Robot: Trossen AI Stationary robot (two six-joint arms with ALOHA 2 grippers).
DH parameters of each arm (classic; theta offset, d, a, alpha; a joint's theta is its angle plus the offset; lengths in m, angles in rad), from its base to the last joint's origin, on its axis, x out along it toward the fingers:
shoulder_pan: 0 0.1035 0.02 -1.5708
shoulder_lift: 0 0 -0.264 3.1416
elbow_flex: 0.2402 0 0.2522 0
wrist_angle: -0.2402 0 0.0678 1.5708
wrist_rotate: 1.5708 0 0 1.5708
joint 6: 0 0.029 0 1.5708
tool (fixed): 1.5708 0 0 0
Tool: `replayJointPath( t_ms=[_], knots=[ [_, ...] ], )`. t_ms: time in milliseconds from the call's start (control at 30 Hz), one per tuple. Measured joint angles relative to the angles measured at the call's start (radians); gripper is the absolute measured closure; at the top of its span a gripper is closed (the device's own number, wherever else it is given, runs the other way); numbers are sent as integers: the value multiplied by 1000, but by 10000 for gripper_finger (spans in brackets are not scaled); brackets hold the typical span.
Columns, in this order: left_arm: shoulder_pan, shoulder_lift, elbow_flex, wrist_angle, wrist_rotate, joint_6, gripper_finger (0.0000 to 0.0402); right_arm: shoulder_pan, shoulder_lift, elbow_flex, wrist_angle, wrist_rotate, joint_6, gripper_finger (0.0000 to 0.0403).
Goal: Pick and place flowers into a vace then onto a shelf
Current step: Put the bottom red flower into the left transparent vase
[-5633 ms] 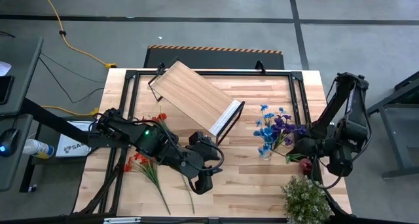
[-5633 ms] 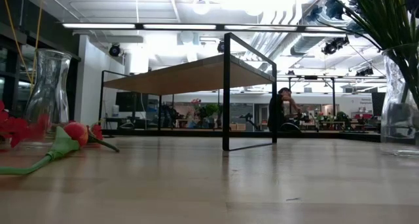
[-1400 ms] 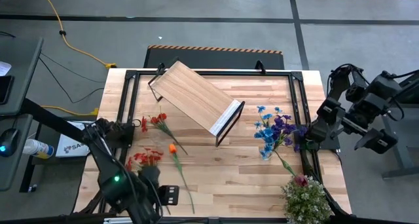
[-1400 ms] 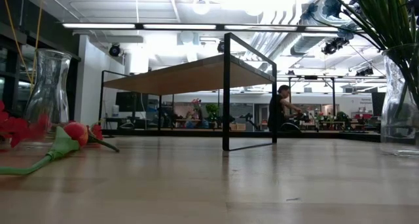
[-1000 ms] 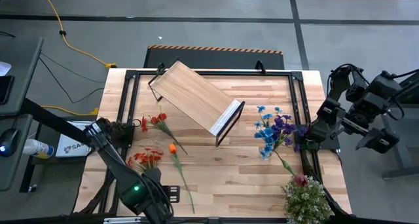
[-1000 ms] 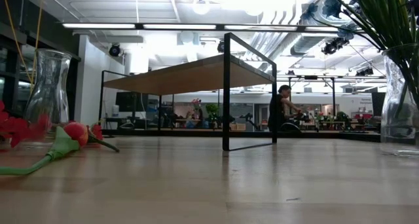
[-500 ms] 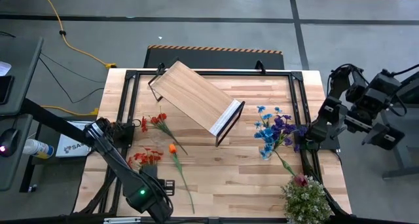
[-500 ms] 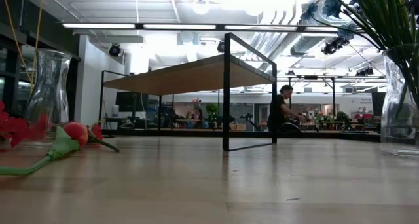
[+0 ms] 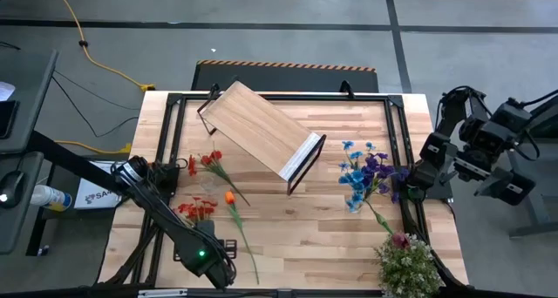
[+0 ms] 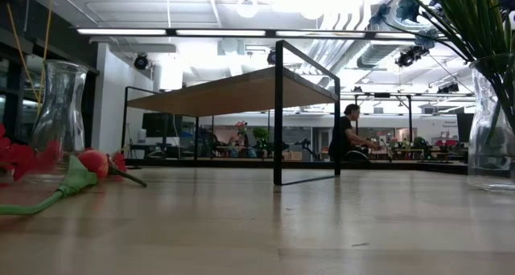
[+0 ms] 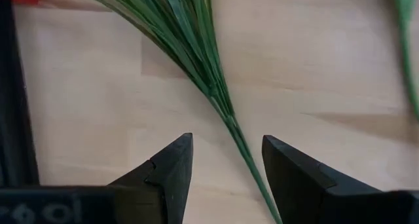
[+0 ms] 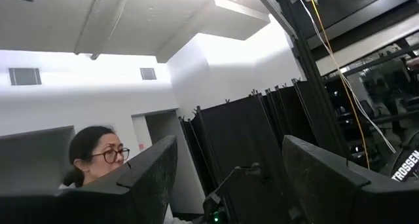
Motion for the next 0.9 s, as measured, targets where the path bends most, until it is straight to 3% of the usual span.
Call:
replayJointPath(
  t_ms=[167,533,733,900],
  knots=[
    [0,0,-73,74,43,-3,183,0,8,0,7,2,6,137],
    [25,-5,-218,293,31,-4,183,0,13,0,23,42,-4,137],
    [26,-6,-250,325,38,-4,185,0,13,0,23,68,-4,137],
    [27,-5,-250,326,51,-4,228,0,13,0,23,75,-5,137]
  ],
)
